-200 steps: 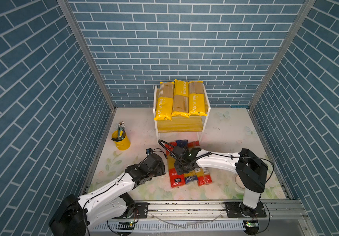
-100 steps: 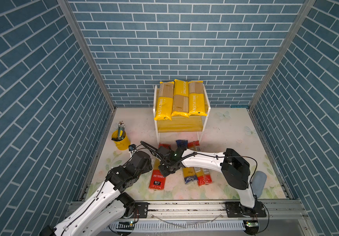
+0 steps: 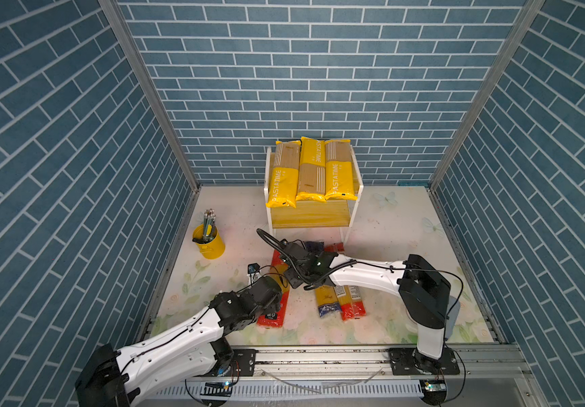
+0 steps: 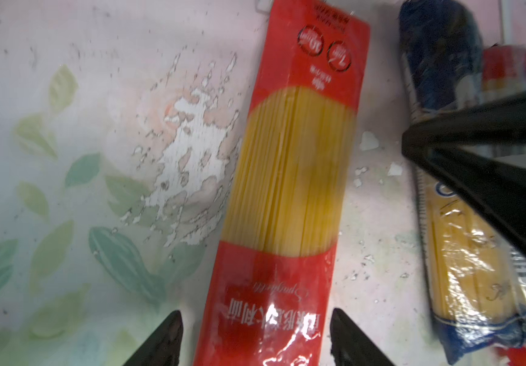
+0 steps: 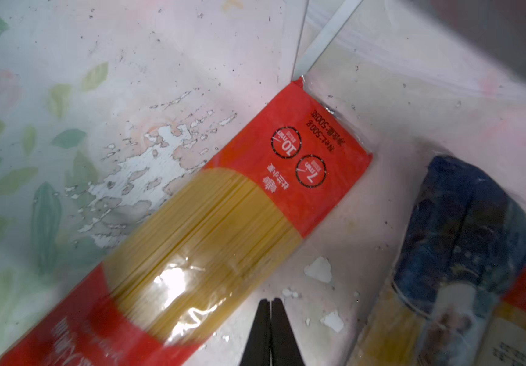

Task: Arrange pasta packages on shelves
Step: Move the pasta bag to the center of the table.

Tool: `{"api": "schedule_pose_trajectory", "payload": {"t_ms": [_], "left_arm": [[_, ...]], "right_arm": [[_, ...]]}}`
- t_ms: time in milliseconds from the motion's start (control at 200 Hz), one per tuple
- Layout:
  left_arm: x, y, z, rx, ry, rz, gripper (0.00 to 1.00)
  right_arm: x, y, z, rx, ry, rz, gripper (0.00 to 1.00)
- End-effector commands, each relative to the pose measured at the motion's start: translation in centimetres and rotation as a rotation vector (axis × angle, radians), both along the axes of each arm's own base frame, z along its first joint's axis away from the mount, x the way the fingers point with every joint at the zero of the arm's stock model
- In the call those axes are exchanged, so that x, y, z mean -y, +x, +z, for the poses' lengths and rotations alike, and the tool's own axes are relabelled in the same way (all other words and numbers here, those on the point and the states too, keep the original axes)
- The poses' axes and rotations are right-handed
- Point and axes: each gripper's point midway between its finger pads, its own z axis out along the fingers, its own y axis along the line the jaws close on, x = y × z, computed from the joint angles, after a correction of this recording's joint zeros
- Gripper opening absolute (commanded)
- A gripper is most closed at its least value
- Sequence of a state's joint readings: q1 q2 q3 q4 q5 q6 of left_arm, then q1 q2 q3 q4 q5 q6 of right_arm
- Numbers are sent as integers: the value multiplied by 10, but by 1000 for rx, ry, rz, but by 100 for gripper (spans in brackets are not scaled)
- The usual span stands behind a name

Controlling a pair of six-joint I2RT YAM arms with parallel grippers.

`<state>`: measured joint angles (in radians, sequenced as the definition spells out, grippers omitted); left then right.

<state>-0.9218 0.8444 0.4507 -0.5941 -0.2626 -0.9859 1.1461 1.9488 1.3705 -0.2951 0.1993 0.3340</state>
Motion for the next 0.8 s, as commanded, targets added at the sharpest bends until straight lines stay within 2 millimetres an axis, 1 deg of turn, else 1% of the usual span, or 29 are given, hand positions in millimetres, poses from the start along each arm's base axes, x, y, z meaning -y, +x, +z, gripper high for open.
{"api": "schedule_pose_trajectory", "payload": {"t_ms": [0,45,105,225,255,260,270,360,415,470,520,555,570,625,685,795], "left_arm": [[11,-6,-5,0,-83,29,73],[11,-9,-8,-7,-81,24,73],[7,-13,-13,-17,-72,49,73],[-2,-15,-15,1,-97,86,73],[-5,-16,-15,7,-103,93,72],[-5,-16,-15,8,-104,94,72],[-6,-16,-15,10,-106,96,72],[-14,-17,-15,18,-85,107,72],[-14,-17,-14,20,-74,99,72],[-12,-17,-13,23,-72,84,72],[-6,-16,-11,23,-82,66,72],[-1,-15,-10,25,-88,48,72],[2,-15,-9,29,-93,33,72],[19,-14,-6,37,-121,-33,72],[41,-15,-3,45,-155,-112,72],[71,-19,-4,40,-176,-210,73]], "right_arm": [[-33,9,4,52,53,67,5],[-45,8,3,35,65,96,6],[-57,7,0,18,69,125,5],[-76,4,-10,-27,68,178,5],[-81,4,-7,-32,75,187,6],[-81,4,-14,-38,63,188,6],[-82,4,-20,-45,52,189,6],[-90,7,-32,-65,22,192,6],[-90,13,-42,-70,-36,173,6],[-89,20,-47,-57,-85,153,6],[-81,27,-53,-46,-140,126,6],[-76,32,-53,-41,-158,111,6],[-71,35,-54,-40,-176,99,6],[-58,43,-53,-29,-208,69,6],[-45,47,-51,-36,-217,54,6],[-35,46,-48,-63,-205,52,6]]}}
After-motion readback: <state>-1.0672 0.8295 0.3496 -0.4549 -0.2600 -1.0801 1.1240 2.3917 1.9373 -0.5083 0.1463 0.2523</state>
